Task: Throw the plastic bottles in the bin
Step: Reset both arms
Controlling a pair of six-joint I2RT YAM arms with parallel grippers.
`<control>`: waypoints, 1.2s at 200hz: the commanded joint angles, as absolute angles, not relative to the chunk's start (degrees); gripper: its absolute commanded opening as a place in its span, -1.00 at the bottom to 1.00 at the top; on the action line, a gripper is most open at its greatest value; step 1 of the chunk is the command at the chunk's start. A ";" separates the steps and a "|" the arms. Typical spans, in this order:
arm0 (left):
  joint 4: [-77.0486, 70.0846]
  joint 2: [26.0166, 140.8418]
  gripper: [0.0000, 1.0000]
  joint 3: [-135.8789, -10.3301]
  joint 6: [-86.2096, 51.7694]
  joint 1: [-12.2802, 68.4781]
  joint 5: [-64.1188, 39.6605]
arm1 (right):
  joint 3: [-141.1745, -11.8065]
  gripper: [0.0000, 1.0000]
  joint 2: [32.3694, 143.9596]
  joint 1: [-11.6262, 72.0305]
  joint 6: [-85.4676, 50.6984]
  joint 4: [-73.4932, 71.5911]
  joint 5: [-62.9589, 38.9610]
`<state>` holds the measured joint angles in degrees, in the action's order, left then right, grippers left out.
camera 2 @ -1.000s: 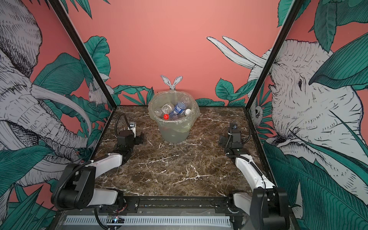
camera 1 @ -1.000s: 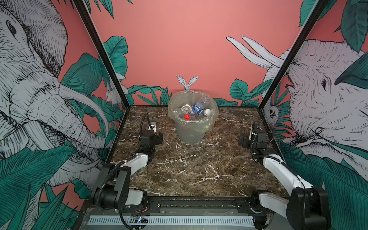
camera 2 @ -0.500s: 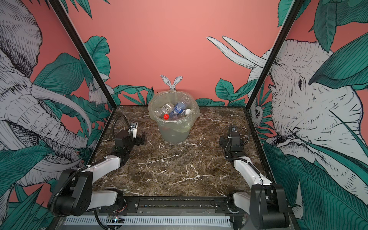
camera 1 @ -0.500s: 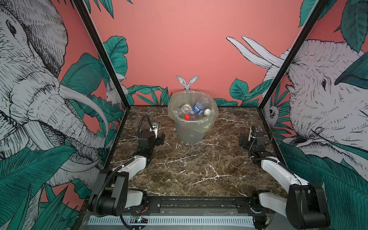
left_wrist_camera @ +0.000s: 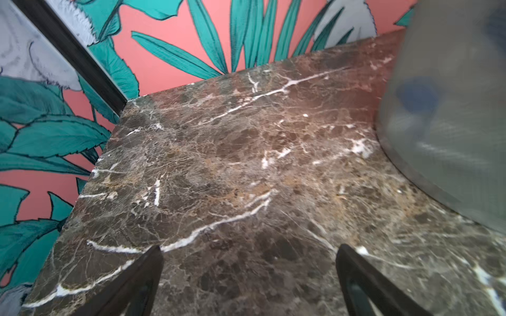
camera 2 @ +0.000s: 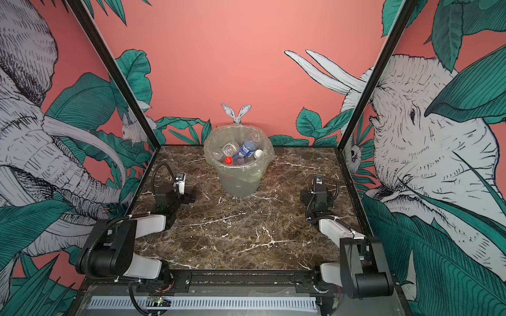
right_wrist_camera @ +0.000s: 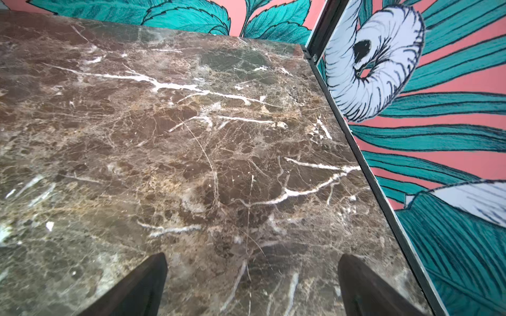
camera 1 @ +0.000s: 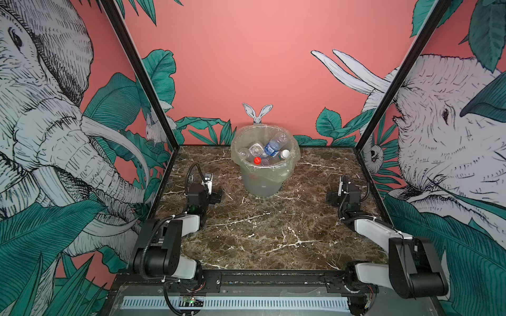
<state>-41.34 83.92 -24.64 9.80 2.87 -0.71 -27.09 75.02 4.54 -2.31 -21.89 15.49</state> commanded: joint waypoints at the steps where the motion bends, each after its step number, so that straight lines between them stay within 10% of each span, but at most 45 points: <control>1: -45.94 86.20 0.99 -24.68 7.77 0.79 -6.92 | -25.58 0.99 77.40 4.42 -1.33 -31.14 14.59; 147: -51.79 88.94 0.99 -22.47 9.50 0.53 -11.86 | -17.02 1.00 86.77 4.48 3.08 -61.23 7.55; 240: -52.30 88.86 0.99 -22.10 9.76 0.34 -12.75 | -20.95 0.98 88.64 4.47 1.23 -54.92 11.42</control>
